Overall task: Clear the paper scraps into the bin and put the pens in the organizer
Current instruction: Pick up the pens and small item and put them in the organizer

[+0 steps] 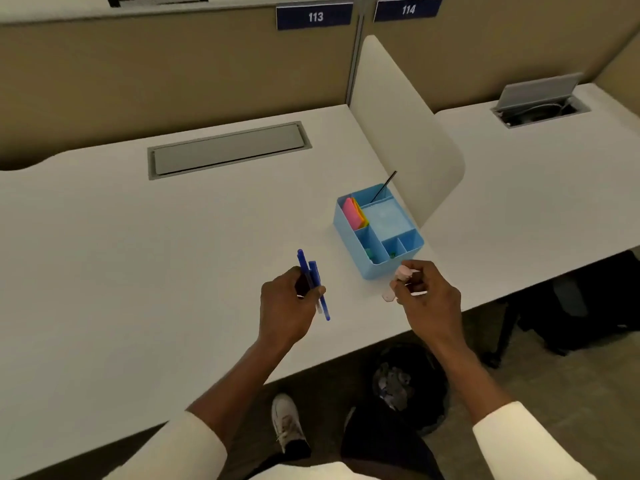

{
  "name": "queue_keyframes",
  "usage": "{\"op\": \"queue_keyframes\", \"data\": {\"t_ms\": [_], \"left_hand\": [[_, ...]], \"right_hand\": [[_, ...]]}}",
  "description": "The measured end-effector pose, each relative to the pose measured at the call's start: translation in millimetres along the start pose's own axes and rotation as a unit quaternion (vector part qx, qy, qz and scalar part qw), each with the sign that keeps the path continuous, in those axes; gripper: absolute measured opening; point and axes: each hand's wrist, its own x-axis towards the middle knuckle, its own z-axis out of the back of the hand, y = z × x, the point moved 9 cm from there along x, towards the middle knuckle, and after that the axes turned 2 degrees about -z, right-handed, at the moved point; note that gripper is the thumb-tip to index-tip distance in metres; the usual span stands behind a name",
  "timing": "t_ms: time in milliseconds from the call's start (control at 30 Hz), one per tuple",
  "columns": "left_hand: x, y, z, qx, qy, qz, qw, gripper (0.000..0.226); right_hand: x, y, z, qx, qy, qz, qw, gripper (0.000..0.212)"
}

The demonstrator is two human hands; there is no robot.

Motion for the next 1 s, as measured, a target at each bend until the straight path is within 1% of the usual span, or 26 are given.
{"op": "queue_keyframes", "data": {"t_ms": [167, 267, 367, 500, 633, 767, 900, 1000], "left_hand": [[39, -50, -24, -0.012, -0.004, -0.035, 0.999, 0.026], [58, -82, -35, -0.029, -0.022, -0.052, 0.998, 0.030], [76, -111, -51, -0.028, -0.023, -0.065, 0.997, 0.034], [94, -134, -79, -0.014, -0.019, -0.057, 0.998, 0.034], [104, -140, -102, 0.003, -0.024, -0.044, 0.999, 0.033], [108, -134, -124, 0.021, -0.007, -0.013, 1.000, 0.035], [105, -125, -140, 0.032, 0.007, 0.005, 0.999, 0.036], [103, -116, -148, 0.054, 0.009, 0.011, 0.998, 0.030]], "right_hand": [[33, -14, 32, 0.018, -0.064, -0.005, 0.998, 0.031], [62, -16, 46, 0.034, -0.079, -0.001, 0.996, 0.030], [90, -13, 56, 0.031, -0.090, 0.023, 0.995, 0.026], [121, -11, 55, 0.032, -0.066, 0.060, 0.995, 0.027], [144, -20, 44, 0.012, -0.034, 0.097, 0.995, 0.031], [156, -29, 28, -0.024, 0.000, 0.121, 0.992, 0.033], [156, -35, 19, -0.063, 0.010, 0.139, 0.988, 0.035], [156, -40, 15, -0.084, 0.017, 0.148, 0.985, 0.037]]}}
